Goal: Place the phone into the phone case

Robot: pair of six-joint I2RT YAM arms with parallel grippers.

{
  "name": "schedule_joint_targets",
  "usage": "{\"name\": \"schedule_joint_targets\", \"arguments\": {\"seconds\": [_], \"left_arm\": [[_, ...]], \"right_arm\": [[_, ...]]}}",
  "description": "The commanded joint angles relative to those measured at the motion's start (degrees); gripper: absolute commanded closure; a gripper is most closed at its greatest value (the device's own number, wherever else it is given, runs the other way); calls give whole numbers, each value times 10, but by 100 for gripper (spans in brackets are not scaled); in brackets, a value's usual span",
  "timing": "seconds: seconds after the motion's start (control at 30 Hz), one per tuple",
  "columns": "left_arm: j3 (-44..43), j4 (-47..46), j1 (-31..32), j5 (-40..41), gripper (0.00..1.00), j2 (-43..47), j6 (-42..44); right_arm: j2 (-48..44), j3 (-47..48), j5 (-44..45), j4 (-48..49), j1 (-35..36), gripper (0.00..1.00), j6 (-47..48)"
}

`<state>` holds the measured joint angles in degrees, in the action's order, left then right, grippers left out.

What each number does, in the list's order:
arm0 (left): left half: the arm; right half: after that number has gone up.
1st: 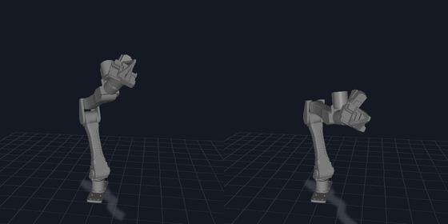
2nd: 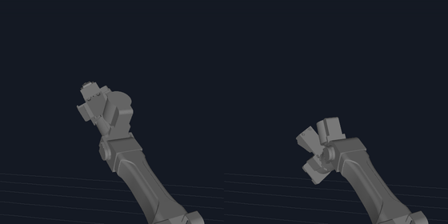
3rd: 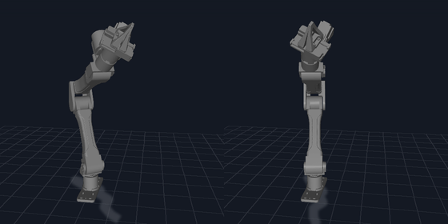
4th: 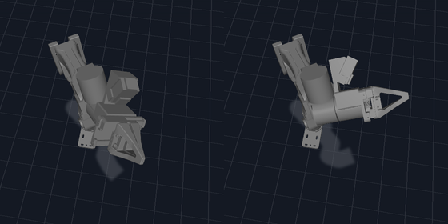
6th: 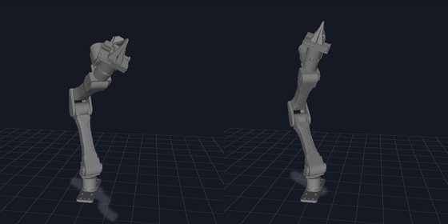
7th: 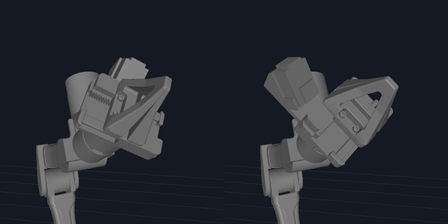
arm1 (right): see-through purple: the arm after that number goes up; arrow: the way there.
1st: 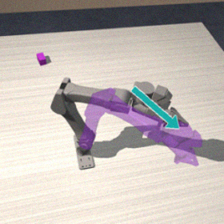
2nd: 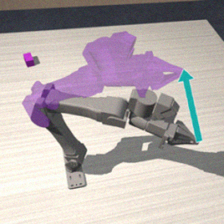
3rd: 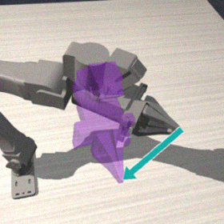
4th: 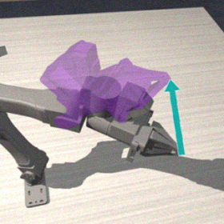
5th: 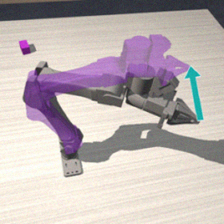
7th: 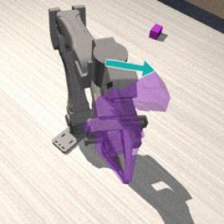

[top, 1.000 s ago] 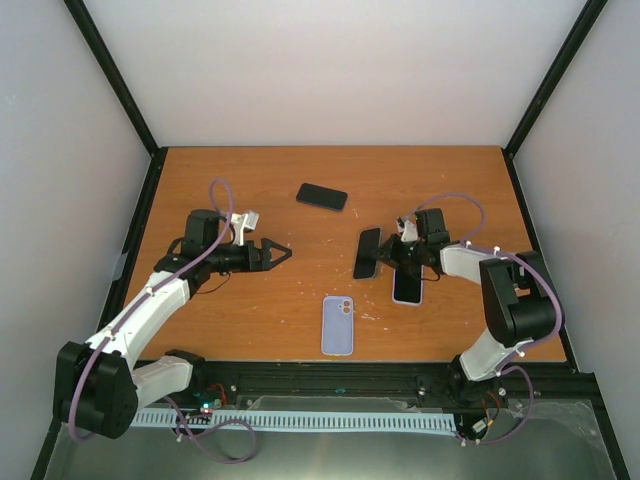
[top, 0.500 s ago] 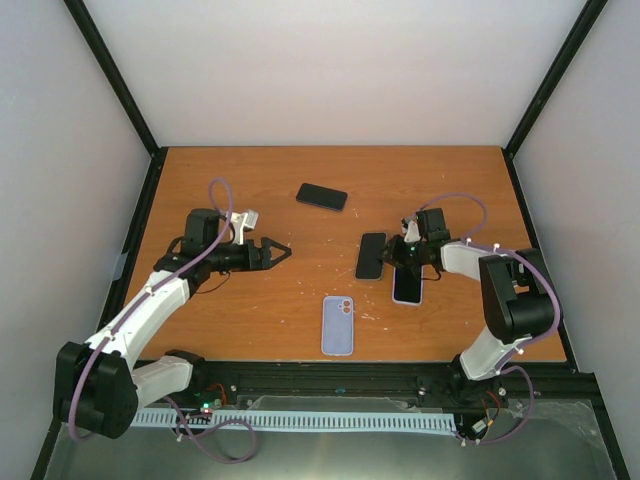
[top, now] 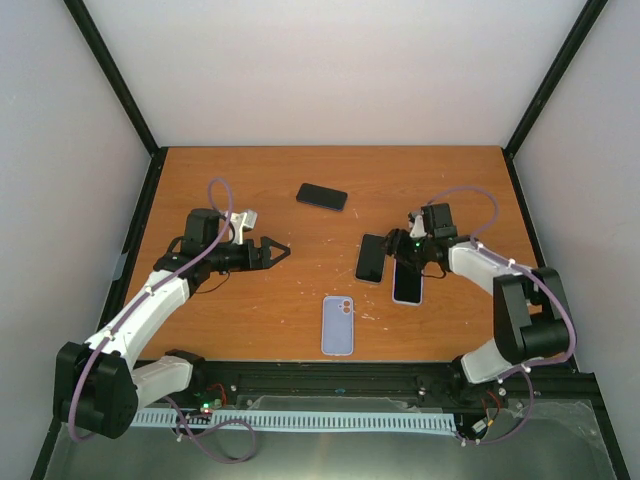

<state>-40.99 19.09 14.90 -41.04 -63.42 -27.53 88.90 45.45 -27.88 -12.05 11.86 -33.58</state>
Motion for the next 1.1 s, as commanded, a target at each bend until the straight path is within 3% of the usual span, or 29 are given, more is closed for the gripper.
{"name": "schedule_joint_targets", "arguments": {"seconds": [0.0, 0.1, 0.2, 0.43, 0.6, 0.8, 1.07], "left_arm": [[-22, 4, 1, 13, 1, 0, -7], [-20, 7, 1, 20, 1, -4, -12], [-20, 10, 2, 28, 1, -7, -17], [-9, 9, 2, 69, 1, -6, -30], [-1, -13, 1, 118, 0, -11, -44], [-2, -49, 1, 140, 1, -7, -61], [-5, -63, -5, 153, 0, -9, -72]], "right_arm": [[-59, -19, 13, -25, 0, 29, -9], [-102, -39, 20, -35, 6, 20, -15], [-144, -55, 36, -53, 16, 2, -21], [-224, -89, 73, -79, 71, 0, -33], [-242, -102, 94, -47, 81, 0, -11], [-161, -51, 89, 49, 83, 0, 32], [39, 105, 98, 117, 82, 1, 98]]}}
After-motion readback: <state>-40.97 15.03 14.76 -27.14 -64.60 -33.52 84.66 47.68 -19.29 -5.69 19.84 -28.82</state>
